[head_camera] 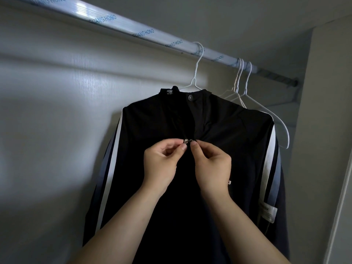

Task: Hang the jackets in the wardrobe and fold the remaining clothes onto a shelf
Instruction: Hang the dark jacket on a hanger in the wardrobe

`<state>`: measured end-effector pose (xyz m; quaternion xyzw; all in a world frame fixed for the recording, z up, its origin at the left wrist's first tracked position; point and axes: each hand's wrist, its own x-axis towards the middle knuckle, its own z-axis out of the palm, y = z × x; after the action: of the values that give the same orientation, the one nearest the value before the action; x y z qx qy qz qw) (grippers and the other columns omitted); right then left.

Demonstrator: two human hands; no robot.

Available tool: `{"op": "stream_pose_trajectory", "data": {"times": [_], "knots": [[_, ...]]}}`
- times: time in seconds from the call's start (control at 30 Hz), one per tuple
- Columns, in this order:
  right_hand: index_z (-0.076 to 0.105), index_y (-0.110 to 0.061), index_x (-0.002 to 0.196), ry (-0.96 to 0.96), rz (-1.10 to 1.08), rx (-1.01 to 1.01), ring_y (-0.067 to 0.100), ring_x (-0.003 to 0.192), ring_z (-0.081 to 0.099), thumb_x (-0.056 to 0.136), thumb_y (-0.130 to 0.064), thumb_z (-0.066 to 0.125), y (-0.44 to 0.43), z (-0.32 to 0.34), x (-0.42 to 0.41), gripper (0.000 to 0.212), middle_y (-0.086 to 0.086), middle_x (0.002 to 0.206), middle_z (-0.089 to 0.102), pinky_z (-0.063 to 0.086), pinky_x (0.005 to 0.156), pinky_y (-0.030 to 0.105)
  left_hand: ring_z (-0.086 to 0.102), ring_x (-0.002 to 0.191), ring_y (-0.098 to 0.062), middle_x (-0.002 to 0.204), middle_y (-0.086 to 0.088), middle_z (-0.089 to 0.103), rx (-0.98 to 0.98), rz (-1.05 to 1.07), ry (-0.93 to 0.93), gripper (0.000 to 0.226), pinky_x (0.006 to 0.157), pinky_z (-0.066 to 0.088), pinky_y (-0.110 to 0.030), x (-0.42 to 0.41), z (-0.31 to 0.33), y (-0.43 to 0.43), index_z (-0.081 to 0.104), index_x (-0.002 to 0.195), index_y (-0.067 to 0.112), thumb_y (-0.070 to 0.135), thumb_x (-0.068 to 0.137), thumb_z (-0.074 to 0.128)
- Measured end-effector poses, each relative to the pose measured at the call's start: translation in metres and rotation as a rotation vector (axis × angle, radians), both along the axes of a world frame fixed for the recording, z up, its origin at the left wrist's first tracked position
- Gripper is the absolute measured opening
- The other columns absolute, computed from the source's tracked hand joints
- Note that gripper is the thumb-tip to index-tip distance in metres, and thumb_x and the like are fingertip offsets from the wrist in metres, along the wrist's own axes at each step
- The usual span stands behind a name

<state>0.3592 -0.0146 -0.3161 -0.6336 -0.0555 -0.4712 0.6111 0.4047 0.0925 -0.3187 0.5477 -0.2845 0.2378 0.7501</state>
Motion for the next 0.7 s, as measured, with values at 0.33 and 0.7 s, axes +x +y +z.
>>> {"op": "stream_pose_trajectory", "data": {"times": [0.33,0.7], "knots": [[0.075,-0.041,0.096,-0.019,0.064,-0.02,-0.007,0.098,0.068,0.094,-0.01,0.064,0.007,-0.006,-0.002,0.033,-0.021,0.098,0.075,0.05,0.084,0.01,0.075,0.092,-0.011,0.091,0.007,0.079,0.044,0.044,0.034,0.025,0.087,0.058,-0.031,0.005,0.002,-0.003,0.08,0.089,0.04,0.015,0.086,0.08],[0.078,-0.016,0.11,0.002,0.092,-0.145,0.001,0.113,0.061,0.096,0.007,0.048,0.003,-0.014,0.004,0.04,-0.015,0.113,0.065,0.05,0.098,0.019,0.075,0.095,-0.014,0.095,0.0,0.079,0.039,-0.104,0.072,0.028,0.079,0.056,-0.017,0.004,0.008,0.004,0.08,0.094,0.024,0.044,0.076,0.084]]}}
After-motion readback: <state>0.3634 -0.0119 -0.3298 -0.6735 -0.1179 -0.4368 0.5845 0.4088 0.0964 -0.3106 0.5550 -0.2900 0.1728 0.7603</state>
